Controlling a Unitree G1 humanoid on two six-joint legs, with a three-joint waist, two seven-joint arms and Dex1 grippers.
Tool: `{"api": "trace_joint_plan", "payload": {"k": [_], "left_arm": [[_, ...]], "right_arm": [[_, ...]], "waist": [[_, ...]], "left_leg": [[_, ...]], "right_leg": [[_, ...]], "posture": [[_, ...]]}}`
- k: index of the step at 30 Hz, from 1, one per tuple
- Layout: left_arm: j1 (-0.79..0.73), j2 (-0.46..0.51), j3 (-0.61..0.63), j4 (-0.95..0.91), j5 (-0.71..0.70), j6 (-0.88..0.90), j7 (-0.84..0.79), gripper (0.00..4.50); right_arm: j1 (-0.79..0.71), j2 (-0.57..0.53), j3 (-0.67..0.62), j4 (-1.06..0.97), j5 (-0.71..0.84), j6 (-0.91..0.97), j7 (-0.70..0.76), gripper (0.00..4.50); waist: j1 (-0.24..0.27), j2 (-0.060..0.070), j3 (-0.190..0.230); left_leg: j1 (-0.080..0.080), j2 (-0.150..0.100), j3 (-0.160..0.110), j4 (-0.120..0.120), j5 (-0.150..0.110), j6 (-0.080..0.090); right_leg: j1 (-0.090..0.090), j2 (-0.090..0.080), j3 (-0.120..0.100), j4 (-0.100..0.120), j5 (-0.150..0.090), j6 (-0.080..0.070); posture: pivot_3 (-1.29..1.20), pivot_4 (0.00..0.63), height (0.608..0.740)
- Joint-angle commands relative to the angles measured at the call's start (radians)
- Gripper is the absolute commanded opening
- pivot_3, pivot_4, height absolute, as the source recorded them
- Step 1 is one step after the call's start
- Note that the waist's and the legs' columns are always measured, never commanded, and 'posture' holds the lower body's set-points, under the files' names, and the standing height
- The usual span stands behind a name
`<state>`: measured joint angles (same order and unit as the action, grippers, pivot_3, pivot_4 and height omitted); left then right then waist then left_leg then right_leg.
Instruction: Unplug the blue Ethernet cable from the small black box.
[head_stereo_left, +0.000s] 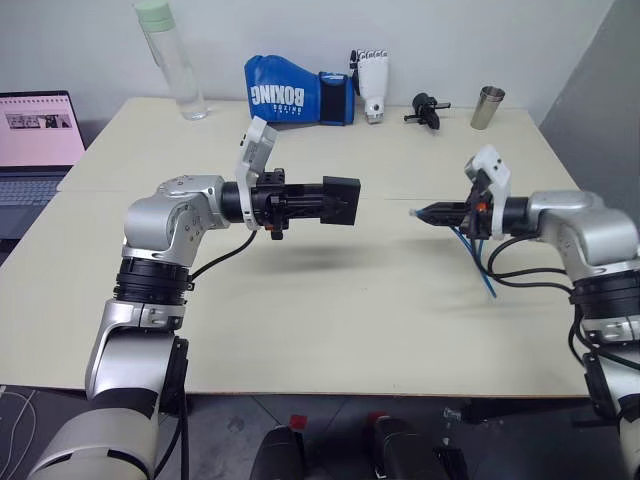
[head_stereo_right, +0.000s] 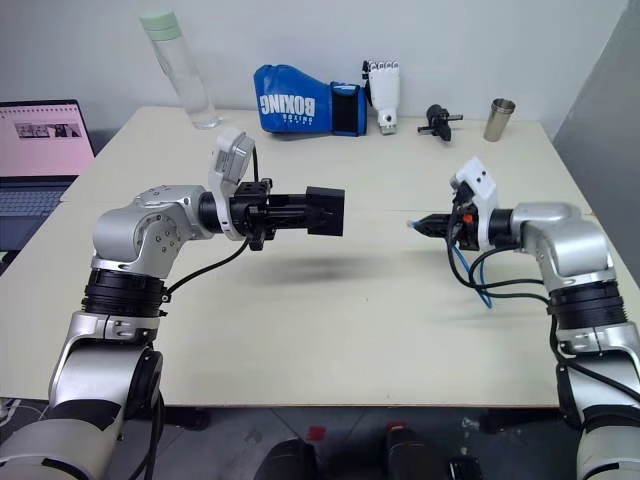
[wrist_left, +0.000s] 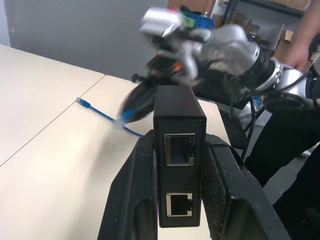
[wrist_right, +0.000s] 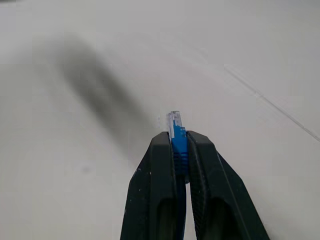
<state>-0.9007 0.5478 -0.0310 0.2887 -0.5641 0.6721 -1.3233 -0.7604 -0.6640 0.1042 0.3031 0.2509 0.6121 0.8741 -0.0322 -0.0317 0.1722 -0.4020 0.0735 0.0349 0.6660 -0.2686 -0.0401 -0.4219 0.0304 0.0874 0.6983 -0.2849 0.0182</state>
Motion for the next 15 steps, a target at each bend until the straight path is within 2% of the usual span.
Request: {"api": "trace_joint_plan", "payload": {"k": [1,7,9,15], "left_arm": [[0.018,0.012,0.033,-0.062,-0.015,-0.005,0.016,0.77],[0.039,0.012,0.031,-0.095,-0.025,0.005,0.036,0.77],[0.041,0.010,0.029,-0.108,-0.031,0.012,0.039,0.77],[0.037,0.005,0.027,-0.111,-0.036,0.017,0.044,0.77]], "right_arm": [[0.069,0.007,-0.019,0.041,-0.121,-0.112,-0.175,0.06],[0.158,0.052,-0.037,-0.022,-0.143,-0.127,-0.238,0.06],[0.188,0.059,-0.040,-0.065,-0.134,-0.105,-0.232,0.76],[0.235,0.063,-0.051,-0.143,-0.117,-0.054,-0.218,2.11]], "waist": [[0.001,0.000,0.000],[-0.002,0.000,0.000],[-0.003,0.000,0.000],[-0.001,0.000,0.000]], "left_leg": [[0.000,0.000,0.000,0.000,0.000,0.000],[0.001,-0.001,0.002,0.000,0.000,0.000],[0.001,0.000,0.001,0.000,0.000,0.000],[0.001,0.000,0.001,0.000,0.000,0.000]], "right_leg": [[-0.001,0.000,0.000,0.000,0.000,0.000],[0.000,-0.001,0.001,0.001,0.000,0.000],[0.000,0.000,0.002,0.001,0.000,0.000],[0.000,0.000,0.001,0.001,0.000,0.000]], "posture": [[0.00,0.150,0.740],[0.00,0.150,0.740],[0.00,0.150,0.740],[0.00,0.150,0.740]]}}
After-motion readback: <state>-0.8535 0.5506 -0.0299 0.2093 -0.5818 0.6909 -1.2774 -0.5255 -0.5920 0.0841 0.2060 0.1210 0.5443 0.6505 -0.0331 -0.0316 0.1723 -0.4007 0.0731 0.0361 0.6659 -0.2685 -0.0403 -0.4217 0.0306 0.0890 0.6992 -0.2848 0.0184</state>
